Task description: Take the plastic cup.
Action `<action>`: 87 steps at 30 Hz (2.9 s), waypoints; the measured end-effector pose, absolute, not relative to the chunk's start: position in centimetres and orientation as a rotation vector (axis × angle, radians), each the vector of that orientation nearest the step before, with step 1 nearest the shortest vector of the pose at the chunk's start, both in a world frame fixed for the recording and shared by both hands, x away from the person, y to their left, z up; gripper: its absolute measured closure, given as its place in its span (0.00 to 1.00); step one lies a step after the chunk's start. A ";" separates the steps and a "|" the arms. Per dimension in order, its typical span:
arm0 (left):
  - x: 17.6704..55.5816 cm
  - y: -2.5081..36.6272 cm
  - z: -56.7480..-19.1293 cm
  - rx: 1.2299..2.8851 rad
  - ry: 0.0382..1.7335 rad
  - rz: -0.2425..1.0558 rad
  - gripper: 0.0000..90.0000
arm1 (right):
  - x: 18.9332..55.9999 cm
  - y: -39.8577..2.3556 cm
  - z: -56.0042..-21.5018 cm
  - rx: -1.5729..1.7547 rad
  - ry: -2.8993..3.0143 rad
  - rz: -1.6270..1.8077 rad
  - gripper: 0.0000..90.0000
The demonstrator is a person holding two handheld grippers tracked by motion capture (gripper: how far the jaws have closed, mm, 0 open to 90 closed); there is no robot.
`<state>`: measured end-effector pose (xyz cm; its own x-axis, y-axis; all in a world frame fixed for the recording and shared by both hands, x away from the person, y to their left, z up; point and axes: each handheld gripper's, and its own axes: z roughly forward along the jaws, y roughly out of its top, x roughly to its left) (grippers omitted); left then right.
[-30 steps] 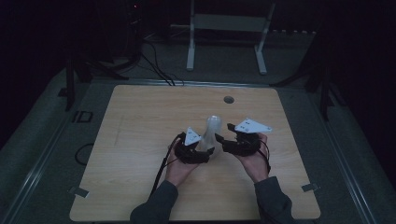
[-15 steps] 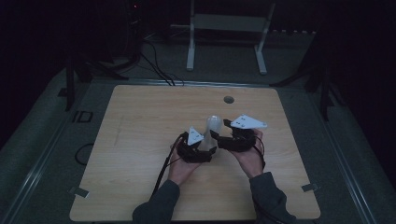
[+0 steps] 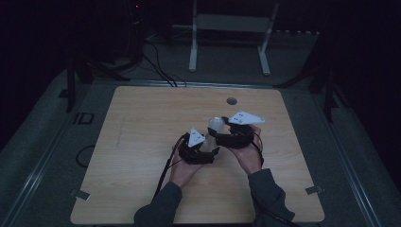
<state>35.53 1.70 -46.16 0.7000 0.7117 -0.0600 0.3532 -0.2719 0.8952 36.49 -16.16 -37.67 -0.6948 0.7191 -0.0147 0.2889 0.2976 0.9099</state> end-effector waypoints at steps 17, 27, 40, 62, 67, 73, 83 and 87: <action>36.3 0.5 -46.6 1.875 0.798 0.483 0.21 | 36.8 -15.8 -38.1 0.915 2.165 1.374 0.43; 36.3 0.4 -46.7 1.876 0.790 0.498 0.23 | 36.7 -15.9 -37.7 0.909 2.147 1.386 0.43; 36.2 0.4 -46.9 1.872 0.783 0.494 0.23 | 36.4 -16.0 -36.4 0.891 2.117 1.415 0.44; 35.9 1.0 -46.3 1.843 0.797 0.473 0.20 | 36.1 -16.2 -34.3 0.881 2.073 1.469 0.44; 35.9 1.2 -45.9 1.836 0.791 0.472 0.20 | 36.0 -16.0 -33.8 0.868 2.068 1.472 0.44; 35.8 1.4 -45.6 1.827 0.788 0.466 0.20 | 35.9 -16.1 -33.2 0.863 2.058 1.479 0.44; 35.6 1.6 -45.1 1.815 0.785 0.466 0.20 | 35.7 -16.5 -32.2 0.859 2.038 1.498 0.44; 35.6 1.6 -45.0 1.812 0.788 0.463 0.21 | 35.6 -16.7 -31.9 0.860 2.028 1.506 0.44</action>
